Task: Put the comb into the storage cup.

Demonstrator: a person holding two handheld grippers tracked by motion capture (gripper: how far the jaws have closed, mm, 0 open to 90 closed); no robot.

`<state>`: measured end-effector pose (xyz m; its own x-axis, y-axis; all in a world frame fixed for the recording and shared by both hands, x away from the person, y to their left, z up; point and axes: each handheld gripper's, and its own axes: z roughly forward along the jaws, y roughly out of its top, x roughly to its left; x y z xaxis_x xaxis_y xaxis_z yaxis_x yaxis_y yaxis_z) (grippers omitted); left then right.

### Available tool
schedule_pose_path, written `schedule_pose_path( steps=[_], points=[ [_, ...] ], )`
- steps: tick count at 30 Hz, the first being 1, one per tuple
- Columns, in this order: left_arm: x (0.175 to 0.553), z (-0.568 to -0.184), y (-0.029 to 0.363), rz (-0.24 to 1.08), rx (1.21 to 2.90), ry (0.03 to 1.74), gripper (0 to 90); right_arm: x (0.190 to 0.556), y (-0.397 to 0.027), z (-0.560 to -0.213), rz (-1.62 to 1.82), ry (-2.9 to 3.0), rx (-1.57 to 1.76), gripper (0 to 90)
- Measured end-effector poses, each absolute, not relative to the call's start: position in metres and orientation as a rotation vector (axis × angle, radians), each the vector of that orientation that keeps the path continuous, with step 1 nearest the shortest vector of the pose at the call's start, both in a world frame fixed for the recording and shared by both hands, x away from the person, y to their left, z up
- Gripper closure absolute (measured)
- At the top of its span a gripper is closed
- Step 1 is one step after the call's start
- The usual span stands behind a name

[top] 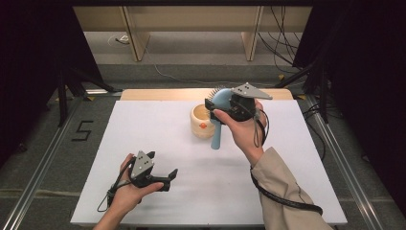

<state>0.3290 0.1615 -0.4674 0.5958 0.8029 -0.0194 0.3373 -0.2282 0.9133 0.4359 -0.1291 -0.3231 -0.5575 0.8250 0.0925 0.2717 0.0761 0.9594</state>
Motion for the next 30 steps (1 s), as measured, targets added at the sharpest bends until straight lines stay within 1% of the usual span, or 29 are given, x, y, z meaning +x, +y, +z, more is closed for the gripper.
schedule_pose_path(
  steps=[30],
  points=[
    [0.331,-0.469,0.161,0.575,1.821,0.93,0.0,0.448,-0.135,-0.322,1.506,1.819,1.095,20.3]
  ],
)
